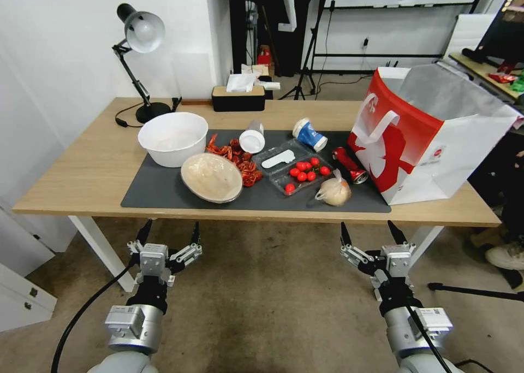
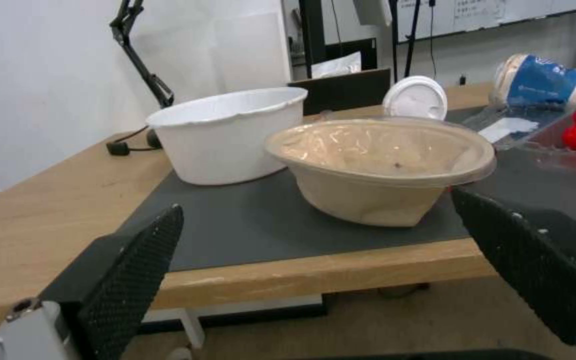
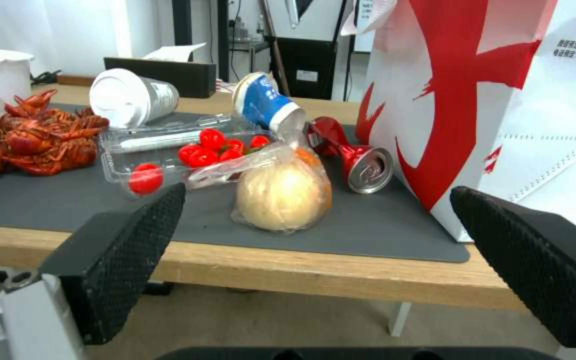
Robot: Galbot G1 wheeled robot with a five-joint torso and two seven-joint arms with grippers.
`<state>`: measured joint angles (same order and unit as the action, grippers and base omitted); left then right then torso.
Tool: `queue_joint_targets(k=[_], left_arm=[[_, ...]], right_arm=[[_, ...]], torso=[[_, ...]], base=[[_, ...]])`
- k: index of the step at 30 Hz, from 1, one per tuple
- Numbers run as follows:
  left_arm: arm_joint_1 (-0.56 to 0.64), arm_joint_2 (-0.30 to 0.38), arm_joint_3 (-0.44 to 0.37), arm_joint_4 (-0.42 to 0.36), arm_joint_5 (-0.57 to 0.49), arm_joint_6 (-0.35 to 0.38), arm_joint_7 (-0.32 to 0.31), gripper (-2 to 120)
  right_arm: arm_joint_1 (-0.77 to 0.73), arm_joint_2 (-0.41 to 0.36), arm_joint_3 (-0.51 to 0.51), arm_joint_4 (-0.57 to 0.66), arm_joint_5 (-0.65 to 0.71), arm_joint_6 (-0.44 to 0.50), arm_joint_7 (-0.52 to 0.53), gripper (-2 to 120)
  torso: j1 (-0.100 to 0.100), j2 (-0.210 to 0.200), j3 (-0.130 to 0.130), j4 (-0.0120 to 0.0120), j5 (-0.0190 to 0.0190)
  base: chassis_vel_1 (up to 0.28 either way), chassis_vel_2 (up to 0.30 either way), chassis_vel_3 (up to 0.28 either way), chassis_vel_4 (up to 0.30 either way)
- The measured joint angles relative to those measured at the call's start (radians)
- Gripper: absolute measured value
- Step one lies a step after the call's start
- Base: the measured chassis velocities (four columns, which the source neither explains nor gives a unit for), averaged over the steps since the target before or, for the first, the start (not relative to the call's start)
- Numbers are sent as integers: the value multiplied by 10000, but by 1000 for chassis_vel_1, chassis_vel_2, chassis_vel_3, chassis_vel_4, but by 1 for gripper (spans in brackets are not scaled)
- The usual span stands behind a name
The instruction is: Pick up the trash from the table and place it into the takeout bag.
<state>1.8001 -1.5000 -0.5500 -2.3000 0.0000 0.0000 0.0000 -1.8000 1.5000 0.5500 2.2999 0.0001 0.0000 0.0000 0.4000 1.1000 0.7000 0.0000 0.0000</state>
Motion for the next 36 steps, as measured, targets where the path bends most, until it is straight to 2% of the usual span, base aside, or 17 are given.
queue_joint_targets(k=[24,27,28,29,30,31,34,36], left_arm=[[-19,9,0,28,-29,9,0,100],[-299,159,5,437,-452,227,-22,100],[-539,292,13,801,-823,439,-50,100],[-979,558,17,1470,-1511,823,-113,100],[-979,558,17,1470,-1511,823,-113,100],[-1266,715,25,1885,-1934,1064,-152,100],[-1419,822,120,2027,-2464,1038,-24,100],[-1424,839,125,1996,-2591,1008,-3,100]], right_arm=[[2,3,-7,-15,-2,-4,-3,100],[74,206,-303,-587,-83,-119,-176,100],[104,387,-601,-1080,-156,-371,-344,100],[114,527,-737,-1199,-259,-436,-366,100],[114,527,-737,-1199,-259,-436,-366,100],[105,576,-753,-1109,-307,-353,-366,100],[66,607,-676,-862,-331,-351,-362,100],[43,616,-607,-733,-333,-350,-355,100]], torso=[[0,0,0,1,-1],[-1,1,-2,3,-4],[-1,0,0,2,14],[2,-2,2,-1,-2],[2,-2,2,-1,-2],[3,-2,1,-6,-20],[2,-1,0,0,2],[2,-2,1,0,-3]], base=[[0,0,0,0],[0,0,0,0],[0,0,0,0],[0,0,0,0],[0,0,0,0],[0,0,0,0],[0,0,0,0],[0,0,0,0]])
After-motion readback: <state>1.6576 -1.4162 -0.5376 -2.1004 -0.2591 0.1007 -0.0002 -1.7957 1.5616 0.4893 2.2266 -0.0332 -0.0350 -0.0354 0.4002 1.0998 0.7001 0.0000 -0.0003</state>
